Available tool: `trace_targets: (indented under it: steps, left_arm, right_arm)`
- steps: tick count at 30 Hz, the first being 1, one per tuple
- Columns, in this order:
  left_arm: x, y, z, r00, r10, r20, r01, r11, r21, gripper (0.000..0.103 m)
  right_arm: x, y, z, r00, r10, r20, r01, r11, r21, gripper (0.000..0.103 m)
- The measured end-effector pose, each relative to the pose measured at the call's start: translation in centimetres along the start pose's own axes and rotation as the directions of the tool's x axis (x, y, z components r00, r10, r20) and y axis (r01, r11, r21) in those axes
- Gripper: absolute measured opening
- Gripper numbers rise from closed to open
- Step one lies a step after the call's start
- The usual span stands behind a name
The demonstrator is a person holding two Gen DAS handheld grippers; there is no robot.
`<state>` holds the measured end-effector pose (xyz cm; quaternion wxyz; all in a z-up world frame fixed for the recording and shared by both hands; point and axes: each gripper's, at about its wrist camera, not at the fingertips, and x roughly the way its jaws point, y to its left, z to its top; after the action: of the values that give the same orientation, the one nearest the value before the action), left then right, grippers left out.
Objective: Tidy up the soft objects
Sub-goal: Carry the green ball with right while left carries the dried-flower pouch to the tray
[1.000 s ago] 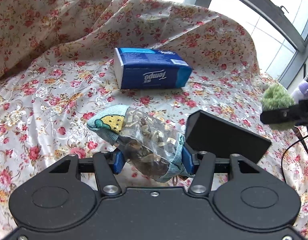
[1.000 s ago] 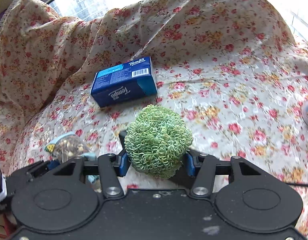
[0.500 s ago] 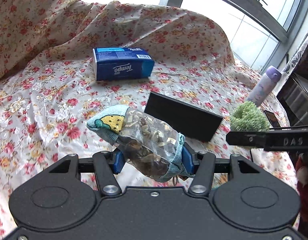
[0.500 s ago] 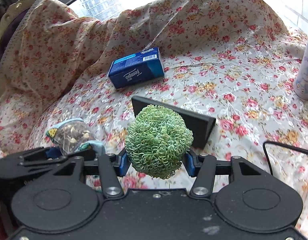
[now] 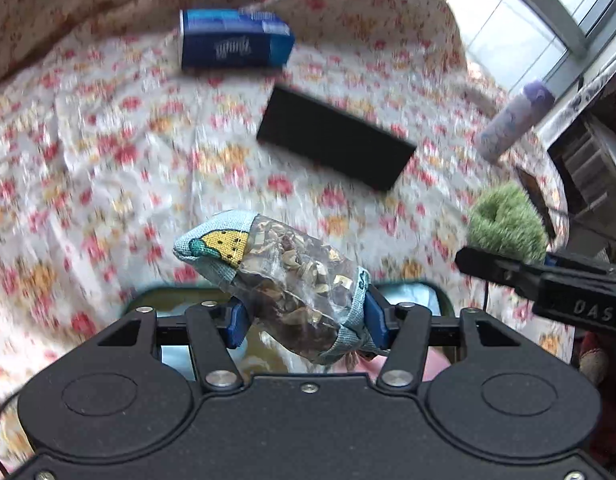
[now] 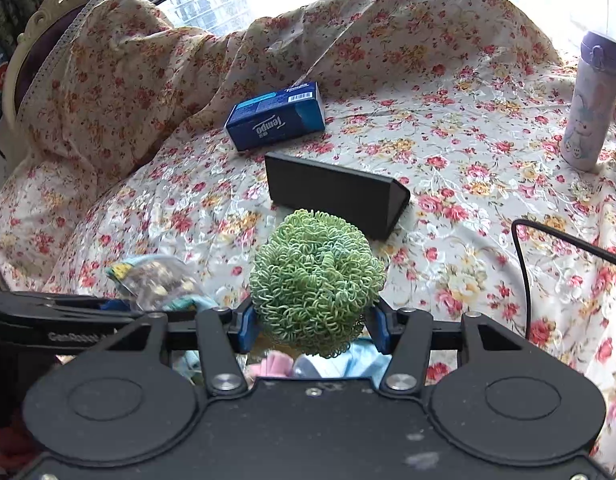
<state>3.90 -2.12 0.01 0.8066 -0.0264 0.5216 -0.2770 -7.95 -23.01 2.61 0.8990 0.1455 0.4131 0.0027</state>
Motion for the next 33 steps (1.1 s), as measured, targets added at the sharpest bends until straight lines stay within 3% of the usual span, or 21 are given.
trace_targets:
  steps: [8,15,20,25,27,29,33]
  left_arm:
    - [1.9,1.0,-1.7,0.994,0.037,-0.105,-0.044,0.997,-0.064,0.054]
    - [3.5,1.1,-1.1,0.991,0.038,-0.125,-0.047,0.997,-0.069,0.055]
    - [5.2,1.2,-0.6,0.988,0.041,-0.148,-0.052,0.996,-0.07,0.062]
    - [3.5,1.1,-0.6,0.994,0.018,-0.108,-0.025,0.998,-0.065,0.071]
    - [2.4,1.2,-0.5,0.996,0.035,-0.081,-0.04,0.997,-0.06,0.074]
    - [1.2,1.4,-0.5,0.998,0.05,-0.045,-0.053,0.996,-0.068,0.086]
    - [-0.5,1.8,-0.6,0.993,0.116,0.014,-0.114,0.991,-0.071,0.087]
  right_arm:
    - [-0.4,0.2,-1.0,1.0,0.001,0.008,-0.001,0.999,-0.033,0.053]
    - [-0.2,0.6,-1.5,1.0,0.012,-0.011,-0.013,0.998,-0.054,0.053]
    - [-0.4,0.6,-1.9,1.0,0.014,-0.024,-0.015,0.998,-0.06,0.053]
    - [-0.7,0.6,-2.3,1.0,0.0,-0.03,-0.002,0.997,-0.074,0.053]
    - [-0.8,0.4,-2.4,0.999,-0.012,-0.032,0.009,0.997,-0.08,0.053]
    - [-1.0,-0.1,-2.4,0.999,-0.027,-0.032,0.025,0.997,-0.072,0.053]
    - [-1.4,-0.8,-2.6,0.998,-0.042,-0.036,0.04,0.998,-0.053,0.053]
